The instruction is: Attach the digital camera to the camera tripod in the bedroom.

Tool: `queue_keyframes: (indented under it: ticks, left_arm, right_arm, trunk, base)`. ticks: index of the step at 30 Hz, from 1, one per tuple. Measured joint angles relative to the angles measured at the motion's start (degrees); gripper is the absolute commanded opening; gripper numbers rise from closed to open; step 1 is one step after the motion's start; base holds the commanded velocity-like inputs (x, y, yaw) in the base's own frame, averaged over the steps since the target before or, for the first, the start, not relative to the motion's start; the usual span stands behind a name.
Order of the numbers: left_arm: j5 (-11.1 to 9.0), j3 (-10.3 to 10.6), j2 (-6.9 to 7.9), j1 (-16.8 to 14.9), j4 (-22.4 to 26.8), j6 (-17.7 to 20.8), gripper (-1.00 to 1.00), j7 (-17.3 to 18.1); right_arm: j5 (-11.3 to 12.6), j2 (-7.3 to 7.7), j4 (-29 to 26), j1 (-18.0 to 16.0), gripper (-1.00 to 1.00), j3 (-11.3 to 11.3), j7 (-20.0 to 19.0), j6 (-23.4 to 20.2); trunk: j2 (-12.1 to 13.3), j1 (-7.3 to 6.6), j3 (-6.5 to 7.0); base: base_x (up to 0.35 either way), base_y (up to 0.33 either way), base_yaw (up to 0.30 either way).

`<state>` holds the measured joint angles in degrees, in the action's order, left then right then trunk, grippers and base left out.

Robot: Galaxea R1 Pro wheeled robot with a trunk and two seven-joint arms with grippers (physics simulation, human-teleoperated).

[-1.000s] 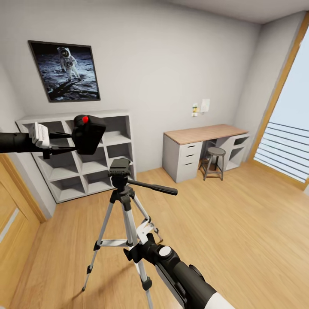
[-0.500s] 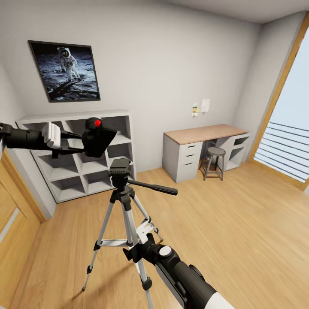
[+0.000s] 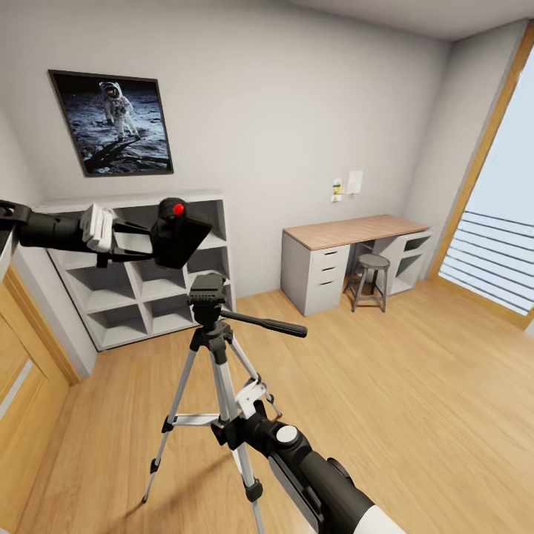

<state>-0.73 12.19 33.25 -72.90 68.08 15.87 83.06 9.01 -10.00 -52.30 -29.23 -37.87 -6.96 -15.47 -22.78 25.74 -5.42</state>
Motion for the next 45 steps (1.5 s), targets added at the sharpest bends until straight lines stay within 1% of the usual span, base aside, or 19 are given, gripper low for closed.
queue_keyframes:
  ticks: [3,11,13,17,18,21,25,26,35,38,41,45]
  left_arm:
    - [-0.3,0.2,-0.01,-0.8,-0.7,-0.8,-1.00,0.3]
    - [-0.6,0.6,-0.03,-2.5,-1.3,-1.6,-1.00,0.6]
    - [-0.7,1.2,-0.02,-3.0,-1.4,-1.7,-1.00,0.7]
    - [-0.9,3.6,0.03,-4.0,-1.5,-1.8,-1.00,0.7]
    - [-1.0,4.1,0.03,-4.2,-1.5,-1.8,-1.00,0.7]
    - [-1.4,5.5,0.02,-4.6,-1.5,-1.8,-1.00,0.7]
    - [-2.4,6.4,-0.01,-5.1,-1.5,-2.6,-1.00,0.8]
    - [-2.7,6.7,-0.01,-5.2,-1.5,-3.1,-1.00,0.8]
    - [-3.2,7.2,0.08,-5.0,-1.5,-3.9,-1.00,0.8]
    - [-3.2,7.9,0.31,-4.9,-1.4,-4.0,-1.00,0.9]
    - [-3.5,9.0,0.58,-4.9,-1.2,-4.0,-1.00,1.0]
    - [-4.7,10.3,1.13,-4.9,-0.7,-4.1,-1.00,1.1]
  right_arm:
    - [0.5,0.00,0.0,0.0,1.00,0.0,0.1,0.3]
    - [1.6,0.00,0.0,0.0,1.00,0.0,0.2,0.5]
    - [1.7,0.00,0.0,0.0,1.00,0.0,0.2,0.5]
    - [1.9,0.00,0.0,0.0,1.00,0.0,0.2,0.5]
    - [2.0,0.00,0.0,0.0,-1.00,0.0,0.3,0.5]
    - [1.7,0.01,0.1,0.0,-1.00,0.1,0.4,0.6]
    - [1.6,0.00,0.1,0.0,-1.00,0.0,0.3,0.6]
    - [1.9,0.00,0.1,0.0,-1.00,0.0,0.3,0.6]
    - [2.0,0.00,0.1,0.1,-1.00,0.1,0.4,0.6]
    - [2.0,0.00,0.1,0.1,-1.00,0.1,0.4,0.6]
    - [2.0,0.00,0.1,0.1,-1.00,0.1,0.4,0.7]
    - [2.1,0.00,0.1,0.1,-1.00,0.1,0.4,0.7]
  trunk:
    - [0.0,0.00,0.00]
    - [0.0,0.00,0.00]
    - [0.0,0.00,0.00]
    - [0.0,0.00,0.00]
    - [0.0,0.00,0.00]
    - [0.0,0.00,0.00]
    - [0.0,0.00,0.00]
    - [0.0,0.00,0.00]
    - [0.0,0.00,0.00]
    - [0.0,0.00,0.00]
    - [0.0,0.00,0.00]
    - [0.0,0.00,0.00]
  base:
    - [0.000,0.000,0.000]
    - [0.000,0.000,0.000]
    - [0.000,0.000,0.000]
    - [0.000,0.000,0.000]
    - [0.000,0.000,0.000]
    - [0.000,0.000,0.000]
    - [0.000,0.000,0.000]
    - [0.000,0.000,0.000]
    - [0.000,0.000,0.000]
    - [0.000,0.000,0.000]
    - [0.000,0.000,0.000]
    - [0.000,0.000,0.000]
